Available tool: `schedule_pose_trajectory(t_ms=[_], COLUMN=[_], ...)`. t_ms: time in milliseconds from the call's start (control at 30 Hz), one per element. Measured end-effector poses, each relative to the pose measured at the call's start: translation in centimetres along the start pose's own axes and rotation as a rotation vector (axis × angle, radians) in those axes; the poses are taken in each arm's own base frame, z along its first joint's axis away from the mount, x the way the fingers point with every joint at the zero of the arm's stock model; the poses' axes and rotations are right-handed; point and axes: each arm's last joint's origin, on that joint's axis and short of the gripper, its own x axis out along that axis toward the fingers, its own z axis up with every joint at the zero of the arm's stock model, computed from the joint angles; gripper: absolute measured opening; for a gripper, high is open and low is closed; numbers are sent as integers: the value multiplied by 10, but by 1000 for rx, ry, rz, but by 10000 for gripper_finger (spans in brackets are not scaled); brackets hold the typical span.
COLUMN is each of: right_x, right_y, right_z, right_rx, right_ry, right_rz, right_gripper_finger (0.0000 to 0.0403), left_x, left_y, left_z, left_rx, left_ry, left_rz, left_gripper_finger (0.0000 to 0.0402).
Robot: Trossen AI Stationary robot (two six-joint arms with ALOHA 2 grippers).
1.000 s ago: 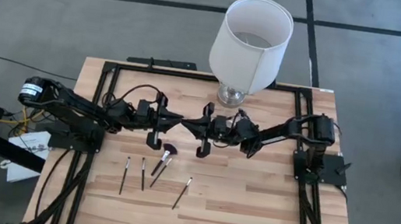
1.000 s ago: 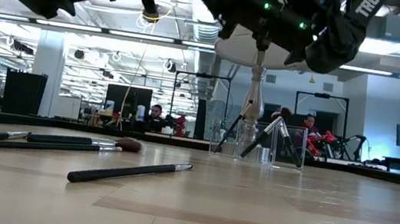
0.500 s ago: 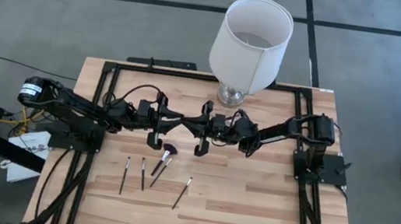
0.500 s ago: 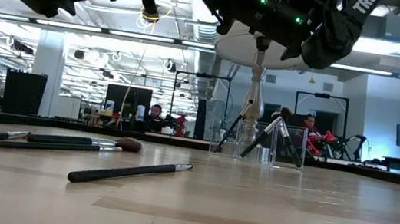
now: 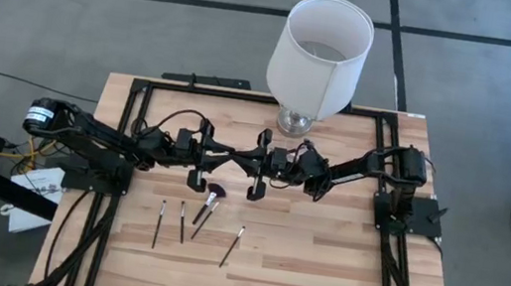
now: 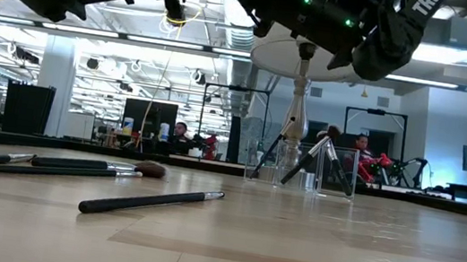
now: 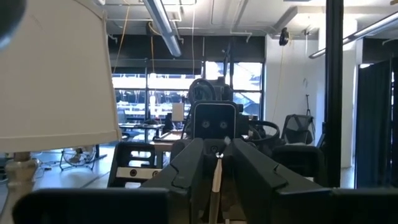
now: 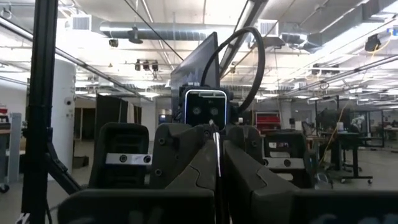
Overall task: Put items in baskets/containers
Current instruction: Put the liner brush into the transparent organizer
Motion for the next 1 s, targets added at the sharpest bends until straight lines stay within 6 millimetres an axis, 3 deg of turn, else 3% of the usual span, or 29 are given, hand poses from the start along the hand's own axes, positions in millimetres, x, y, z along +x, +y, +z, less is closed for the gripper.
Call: schedule_pose_trajectory(t_ms=[267,467,1000], right_x=[0,-3,-4], right_y=[0,0,0], right_z=[1,3,4], right_rx=[-5,-5,-5], right_ry=[-12,-35,-50], right_rz=[0,-1,-3], right_gripper_finger=[2,2,2], left_x=[0,-6,-13], left_y=[0,0,0], left_z=[2,13,12], left_rx=[1,30,26], left_ry=[-11,-56,-50], left_rz=[0,3,3], left_gripper_finger=[81,80,80])
